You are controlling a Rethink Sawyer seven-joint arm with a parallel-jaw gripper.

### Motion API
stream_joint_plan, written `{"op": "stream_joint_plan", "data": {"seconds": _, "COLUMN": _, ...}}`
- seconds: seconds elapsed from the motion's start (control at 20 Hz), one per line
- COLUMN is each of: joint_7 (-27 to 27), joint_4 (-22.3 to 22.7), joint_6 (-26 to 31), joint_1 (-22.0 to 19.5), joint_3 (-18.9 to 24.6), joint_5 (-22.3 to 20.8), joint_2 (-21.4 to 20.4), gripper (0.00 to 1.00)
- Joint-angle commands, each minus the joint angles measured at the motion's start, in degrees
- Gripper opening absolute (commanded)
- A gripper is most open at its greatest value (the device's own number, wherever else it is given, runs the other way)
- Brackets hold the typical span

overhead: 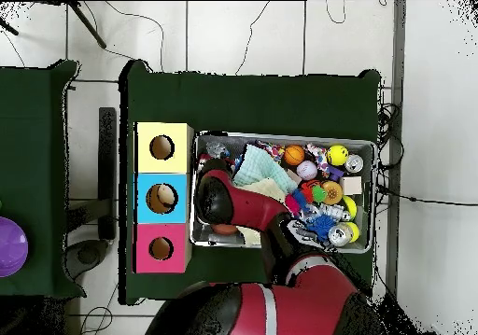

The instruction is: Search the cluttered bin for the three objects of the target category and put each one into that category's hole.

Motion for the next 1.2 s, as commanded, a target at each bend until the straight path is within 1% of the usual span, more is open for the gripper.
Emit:
{"op": "stream_joint_plan", "data": {"seconds": 0.05, "joint_7": 8.46, "joint_4": -6.57, "joint_6": 1.20, "joint_1": 0.36, "joint_3": -0.48, "joint_5": 1.54, "joint_2": 5.32, "gripper": 1.00}}
{"op": "stream_joint_plan", "data": {"seconds": 0.25, "joint_7": 8.06, "joint_4": -6.99, "joint_6": 1.42, "joint_1": -0.79, "joint_3": 0.43, "joint_5": 0.10, "joint_2": 5.82, "gripper": 1.00}}
{"op": "stream_joint_plan", "data": {"seconds": 0.65, "joint_7": 7.77, "joint_4": -7.13, "joint_6": 0.60, "joint_1": -1.72, "joint_3": 0.82, "joint_5": -1.19, "joint_2": 6.66, "gripper": 1.00}}
{"op": "stream_joint_plan", "data": {"seconds": 0.8, "joint_7": 7.20, "joint_4": -7.28, "joint_6": 0.33, "joint_1": -0.80, "joint_3": -0.60, "joint_5": -1.05, "joint_2": 6.55, "gripper": 1.00}}
{"op": "stream_joint_plan", "data": {"seconds": 0.95, "joint_7": 6.19, "joint_4": -7.81, "joint_6": 0.55, "joint_1": -0.81, "joint_3": -1.63, "joint_5": -1.55, "joint_2": 7.23, "gripper": 1.00}}
{"op": "stream_joint_plan", "data": {"seconds": 1.1, "joint_7": 5.56, "joint_4": -7.99, "joint_6": 1.37, "joint_1": -0.46, "joint_3": -3.00, "joint_5": -1.52, "joint_2": 6.91, "gripper": 1.00}}
{"op": "stream_joint_plan", "data": {"seconds": 1.2, "joint_7": 5.43, "joint_4": -8.50, "joint_6": 1.43, "joint_1": -0.50, "joint_3": -2.88, "joint_5": -1.91, "joint_2": 7.36, "gripper": 1.00}}
